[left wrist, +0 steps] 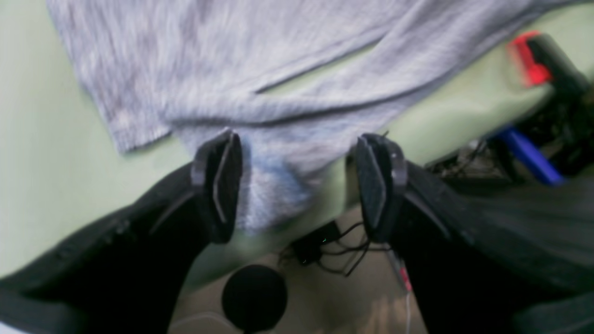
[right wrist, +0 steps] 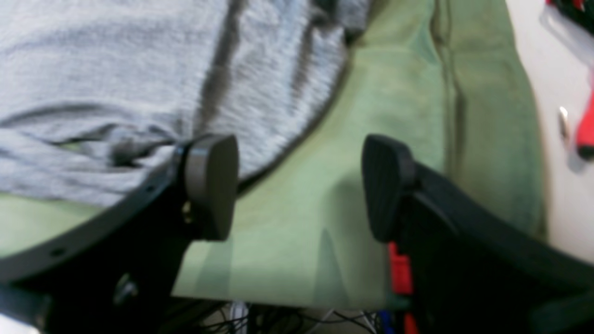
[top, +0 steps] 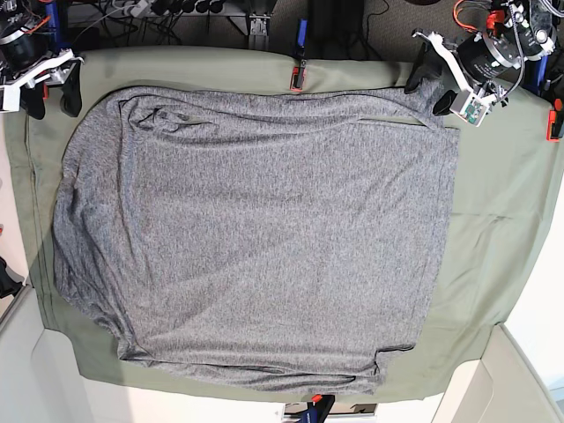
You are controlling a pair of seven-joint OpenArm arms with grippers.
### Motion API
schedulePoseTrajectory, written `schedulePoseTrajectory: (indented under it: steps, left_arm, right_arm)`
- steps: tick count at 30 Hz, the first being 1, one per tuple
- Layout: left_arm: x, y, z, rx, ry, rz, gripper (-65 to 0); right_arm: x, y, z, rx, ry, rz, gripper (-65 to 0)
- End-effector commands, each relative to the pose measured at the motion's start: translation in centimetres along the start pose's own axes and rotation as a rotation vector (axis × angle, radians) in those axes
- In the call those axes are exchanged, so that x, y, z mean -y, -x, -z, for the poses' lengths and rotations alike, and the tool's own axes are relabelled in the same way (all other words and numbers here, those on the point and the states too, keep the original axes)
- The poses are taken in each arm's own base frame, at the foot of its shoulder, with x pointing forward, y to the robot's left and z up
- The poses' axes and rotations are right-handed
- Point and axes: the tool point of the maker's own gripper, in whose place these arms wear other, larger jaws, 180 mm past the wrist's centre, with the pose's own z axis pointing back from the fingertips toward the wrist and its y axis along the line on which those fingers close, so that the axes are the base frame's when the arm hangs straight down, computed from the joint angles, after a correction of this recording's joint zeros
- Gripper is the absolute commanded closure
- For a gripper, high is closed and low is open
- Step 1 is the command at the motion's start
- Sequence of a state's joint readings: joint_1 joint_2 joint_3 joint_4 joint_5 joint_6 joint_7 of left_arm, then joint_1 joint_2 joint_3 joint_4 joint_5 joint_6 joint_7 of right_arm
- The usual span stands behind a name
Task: Fold the T-shirt properly
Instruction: 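Lower both grippers to the two corners of the shirt's collar-side edge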
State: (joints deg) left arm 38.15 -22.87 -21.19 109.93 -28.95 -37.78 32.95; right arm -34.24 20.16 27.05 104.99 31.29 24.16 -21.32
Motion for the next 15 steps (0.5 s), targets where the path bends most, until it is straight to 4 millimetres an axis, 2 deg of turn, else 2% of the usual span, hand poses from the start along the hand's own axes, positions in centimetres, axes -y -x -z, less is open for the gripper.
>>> schedulePoseTrajectory:
  steps: [1,9,13,15]
  left_arm:
    - [-0.6,-0.8,0.1,0.036,-0.003,-0.011,-40.8]
    - [-2.7,0.8,1.5,0.015,-0.023,-0.104,-40.8]
    - [-3.3,1.1,1.4,0.011,-0.037,-0.116,-40.8]
    - [-4.7,0.9,0.8,0.022,-0.085,-0.131,-40.8]
  right_arm:
    - [0.3,-1.6,0.0,0.052,0.002,-0.010,-41.6]
    - [1.2,-1.6,0.9,0.057,0.016,0.011,-41.6]
    - [1.4,-1.3,1.0,0.048,0.021,0.018,-41.6]
    - [1.4,-1.3,1.0,0.048,0.021,0.018,-41.6]
